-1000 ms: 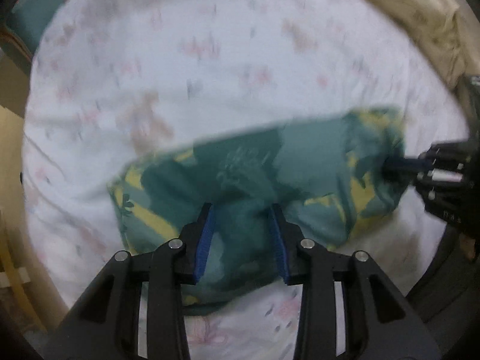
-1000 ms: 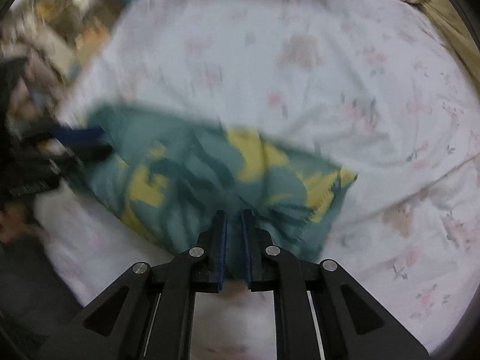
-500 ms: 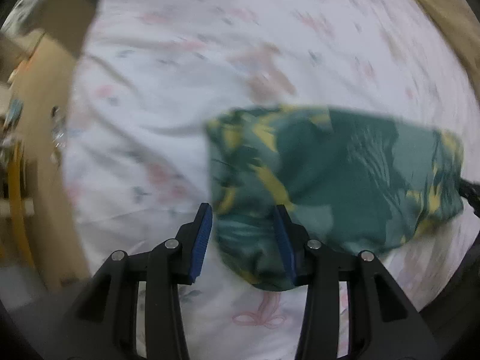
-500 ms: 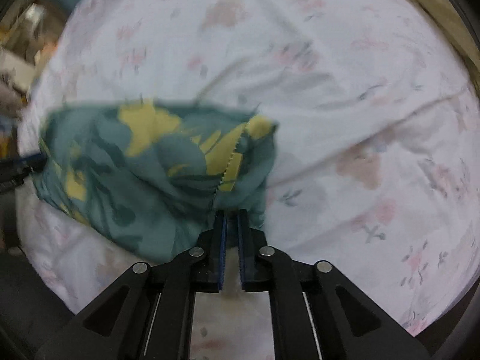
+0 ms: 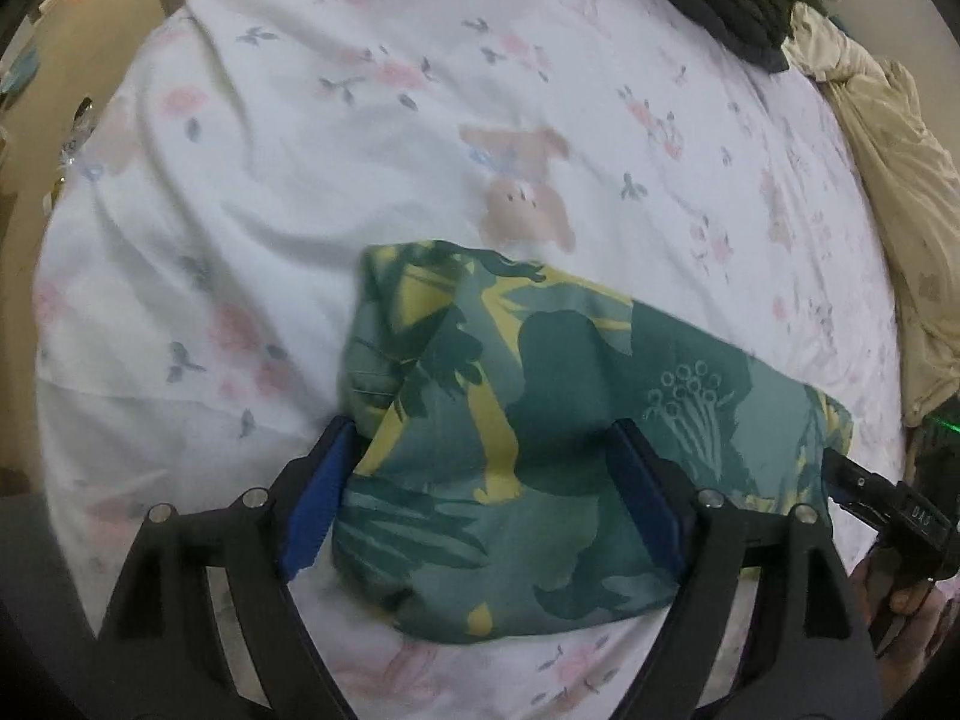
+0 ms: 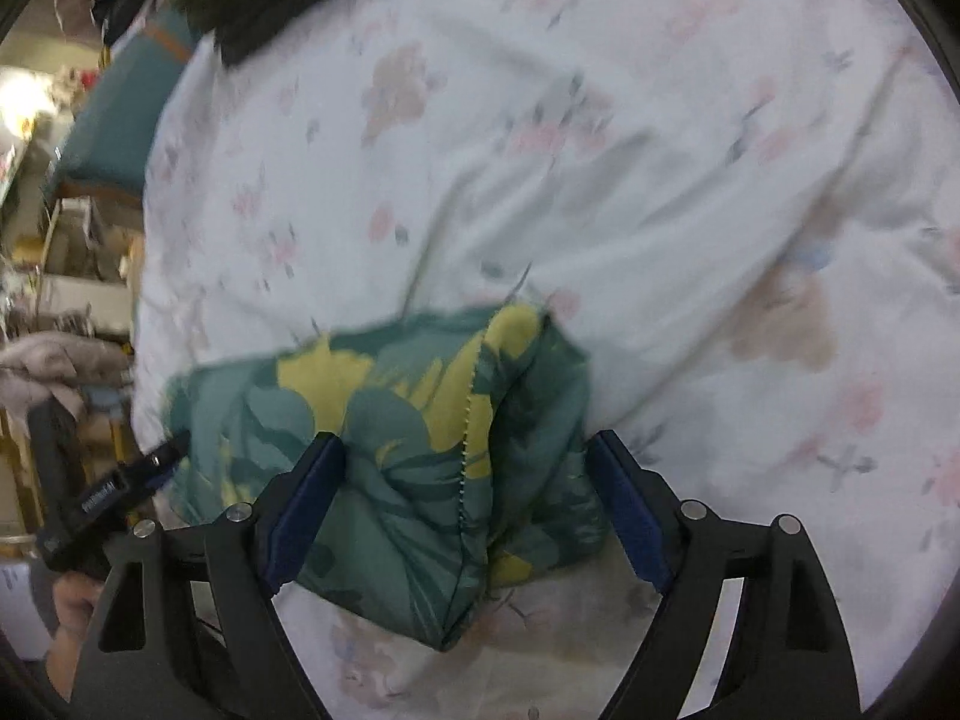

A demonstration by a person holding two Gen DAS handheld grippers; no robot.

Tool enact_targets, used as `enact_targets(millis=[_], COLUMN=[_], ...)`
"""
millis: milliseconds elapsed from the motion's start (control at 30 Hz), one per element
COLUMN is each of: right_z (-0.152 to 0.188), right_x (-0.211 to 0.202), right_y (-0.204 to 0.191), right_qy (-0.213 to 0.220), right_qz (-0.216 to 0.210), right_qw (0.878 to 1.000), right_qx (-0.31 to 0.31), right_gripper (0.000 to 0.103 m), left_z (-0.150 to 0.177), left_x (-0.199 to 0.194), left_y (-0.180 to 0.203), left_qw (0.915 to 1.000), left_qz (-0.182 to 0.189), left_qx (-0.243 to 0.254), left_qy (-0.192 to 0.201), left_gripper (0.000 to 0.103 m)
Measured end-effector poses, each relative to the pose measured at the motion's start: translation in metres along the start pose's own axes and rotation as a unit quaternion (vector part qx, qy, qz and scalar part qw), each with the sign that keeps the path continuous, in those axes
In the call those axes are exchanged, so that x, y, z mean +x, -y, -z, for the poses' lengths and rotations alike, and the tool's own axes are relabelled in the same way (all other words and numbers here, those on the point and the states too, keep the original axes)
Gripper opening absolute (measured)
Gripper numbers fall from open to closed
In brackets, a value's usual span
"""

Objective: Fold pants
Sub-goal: 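Grasp the folded shorts with both grippers and lift them toward the clothes stack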

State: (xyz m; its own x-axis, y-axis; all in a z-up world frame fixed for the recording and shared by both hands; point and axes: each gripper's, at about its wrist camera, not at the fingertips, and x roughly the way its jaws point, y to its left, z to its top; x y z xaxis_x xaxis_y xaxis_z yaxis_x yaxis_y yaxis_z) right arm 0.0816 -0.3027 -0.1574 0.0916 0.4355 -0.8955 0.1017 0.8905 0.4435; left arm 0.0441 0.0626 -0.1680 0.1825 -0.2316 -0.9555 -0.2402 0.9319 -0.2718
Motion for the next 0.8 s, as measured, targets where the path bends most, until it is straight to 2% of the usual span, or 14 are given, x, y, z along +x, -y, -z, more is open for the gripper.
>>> enact_targets(millis=[33,67,100,133,167,200,267,300,333,400,500,633,800], right_z=[0.003,0.005,0.005,0.007,0.01,0.012,0.015,0.016,0.018,0.018,0.016,0.005,-0.026], right_x=[0.002,0.004,0.005,0.005,0.005,0.005,0.008,0.006,0.004,-0.005,-0.034,-0.073,-0.106], right_y=[0.003,0.003,0.003,0.001,-0.002,-0.004,-0.009,-0.011,-0.018,-0.028,-0.036,-0.056,-0.072], right_qy=[0.004,0.011,0.015,0.017,0.016,0.013,0.012,0.018,0.023,0.042,0.083,0.128,0.16], right_qz=[0.0,0.0,0.001,0.0,-0.007,-0.023,-0.032,-0.032,-0.029,-0.028,-0.059,-0.092,-0.119], right_qw=[1.0,1.0,1.0,1.0,1.0,1.0,0.999,0.999,0.999,0.997,0.993,0.982,0.974], right_qx=[0.006,0.01,0.008,0.001,-0.007,-0.007,-0.012,-0.019,-0.035,-0.054,-0.067,-0.103,-0.111], right_gripper=[0.086,0.085,0.081,0.067,0.059,0.043,0.029,0.016,0.013,0.011,0.011,0.011,0.011], left_z=[0.002,0.004,0.003,0.003,0.003,0.004,0.007,0.008,0.008,0.005,-0.002,-0.015,-0.047], left_x=[0.001,0.001,0.0,-0.002,0.0,0.003,0.002,-0.001,-0.007,-0.02,-0.045,-0.093,-0.135], left_y=[0.004,0.005,0.005,0.006,0.008,0.011,0.019,0.023,0.025,0.025,0.023,0.028,0.04], left_qw=[1.0,0.9999,0.9998,0.9994,0.9984,0.9972,0.9966,0.9958,0.9955,0.9954,0.9938,0.9868,0.9777], left_qz=[-0.002,0.0,0.009,0.024,0.045,0.058,0.052,0.048,0.048,0.055,0.077,0.089,0.109], left_qx=[0.009,0.014,0.018,0.022,0.026,0.033,0.058,0.076,0.081,0.078,0.074,0.095,0.107], left_qy=[0.001,-0.001,-0.003,-0.009,-0.021,-0.033,-0.024,-0.018,-0.008,0.006,0.032,0.096,0.145], left_gripper=[0.08,0.073,0.056,0.045,0.024,0.016,0.011,0.009,0.008,0.007,0.007,0.007,0.007])
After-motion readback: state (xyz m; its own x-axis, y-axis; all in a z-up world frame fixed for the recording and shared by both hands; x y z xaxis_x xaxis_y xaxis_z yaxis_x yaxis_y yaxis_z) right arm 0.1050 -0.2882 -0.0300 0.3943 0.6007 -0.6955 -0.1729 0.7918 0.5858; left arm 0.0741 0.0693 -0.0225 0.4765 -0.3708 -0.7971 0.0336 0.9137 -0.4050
